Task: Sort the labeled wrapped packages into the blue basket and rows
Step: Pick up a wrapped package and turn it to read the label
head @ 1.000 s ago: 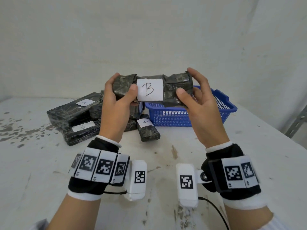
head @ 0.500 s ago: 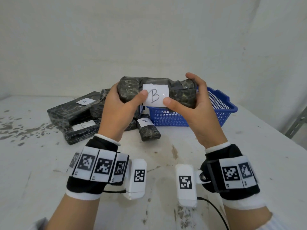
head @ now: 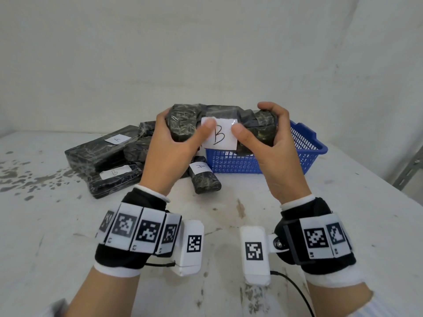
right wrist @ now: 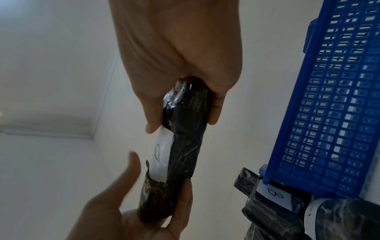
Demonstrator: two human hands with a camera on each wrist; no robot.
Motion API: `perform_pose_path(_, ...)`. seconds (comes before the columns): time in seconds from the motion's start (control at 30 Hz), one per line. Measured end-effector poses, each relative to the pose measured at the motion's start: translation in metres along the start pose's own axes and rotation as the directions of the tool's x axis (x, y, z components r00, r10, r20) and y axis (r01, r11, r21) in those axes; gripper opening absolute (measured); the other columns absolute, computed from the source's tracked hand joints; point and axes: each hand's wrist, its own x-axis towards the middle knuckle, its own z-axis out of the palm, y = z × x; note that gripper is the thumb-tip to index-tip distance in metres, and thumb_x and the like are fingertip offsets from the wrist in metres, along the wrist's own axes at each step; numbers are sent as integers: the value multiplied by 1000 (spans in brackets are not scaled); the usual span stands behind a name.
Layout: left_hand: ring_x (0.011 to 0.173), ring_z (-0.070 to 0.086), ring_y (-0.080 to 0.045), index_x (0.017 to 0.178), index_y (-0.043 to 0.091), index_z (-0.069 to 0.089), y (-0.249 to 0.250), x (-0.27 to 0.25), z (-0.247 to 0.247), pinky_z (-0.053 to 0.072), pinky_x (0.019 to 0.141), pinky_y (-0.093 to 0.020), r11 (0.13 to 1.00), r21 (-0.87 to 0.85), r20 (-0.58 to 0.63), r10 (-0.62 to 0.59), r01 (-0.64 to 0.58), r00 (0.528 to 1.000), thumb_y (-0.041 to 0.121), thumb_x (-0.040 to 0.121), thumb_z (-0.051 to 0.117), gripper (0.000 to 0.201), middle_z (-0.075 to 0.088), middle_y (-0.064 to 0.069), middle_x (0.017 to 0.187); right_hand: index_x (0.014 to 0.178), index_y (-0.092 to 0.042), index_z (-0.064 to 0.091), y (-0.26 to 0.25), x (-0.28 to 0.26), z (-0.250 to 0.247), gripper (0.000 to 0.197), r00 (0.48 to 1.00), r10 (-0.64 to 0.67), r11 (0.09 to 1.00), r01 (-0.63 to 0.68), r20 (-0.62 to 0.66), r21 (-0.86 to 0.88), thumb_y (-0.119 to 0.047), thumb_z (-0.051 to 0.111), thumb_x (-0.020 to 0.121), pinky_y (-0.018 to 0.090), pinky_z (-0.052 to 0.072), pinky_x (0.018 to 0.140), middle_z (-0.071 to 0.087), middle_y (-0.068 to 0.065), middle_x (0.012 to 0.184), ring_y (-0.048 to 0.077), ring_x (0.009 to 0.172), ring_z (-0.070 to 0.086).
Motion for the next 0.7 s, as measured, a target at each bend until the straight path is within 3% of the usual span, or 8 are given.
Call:
perform_pose_path(0.13,108,64,-14,123,23,46,-4,4,-1,51,98,-42,995,-90,-31,-53,50,998,47,75,76,61,65,3,116,120,-26,50,-3,1,0,43,1000,-15,1000,15,-6,13,-14,74,87,22,57,76,64,2,113,6,94,70)
perform_pose_path(0.3,103,66,-16,122,19,48,-6,6,1,51,97,-43,990,-113,-81,-89,80,993,36,88,68,43,66,3,108,123,-26,54,-2,1,0,38,1000,22,1000,-22,-2,7,-20,72,90,31,59,85,67,-3,110,13,101,70)
perform_pose_path(0.37,103,66,-15,123,16,49,-8,7,2,51,97,-43,988,-122,-116,-109,95,987,40,87,68,47,67,3,109,130,-27,55,-1,4,-3,42,996,79,995,-82,47,64,-15,68,91,32,58,86,66,3,116,15,101,68)
perform_pose_path(0.47,105,65,-16,124,15,49,-11,9,5,52,95,-43,987,-113,-143,-127,111,982,47,85,67,53,67,2,112,132,-40,56,-2,9,-14,58,992,80,994,-87,98,67,-11,61,82,43,54,99,65,10,124,20,109,65)
perform_pose_path(0.53,103,66,-16,122,15,48,-11,11,8,57,87,-38,986,-99,-80,-146,138,986,48,87,63,50,66,-1,114,130,-44,56,-2,14,-24,57,993,66,997,-70,93,37,-9,63,86,43,53,99,67,12,124,23,112,67)
perform_pose_path(0.6,98,68,-15,122,16,46,-9,15,13,59,77,-31,981,-75,34,-175,177,984,49,91,56,47,66,-1,111,130,-38,56,-2,21,-36,51,996,58,998,-60,61,17,-4,63,93,39,56,95,69,14,120,24,109,69)
perform_pose_path(0.7,102,64,-17,133,18,42,-14,27,21,54,88,-34,974,162,141,-184,161,973,51,94,50,51,61,6,107,129,-25,55,0,38,-61,42,994,73,997,-71,-87,24,-1,61,96,29,59,83,70,12,109,20,98,72)
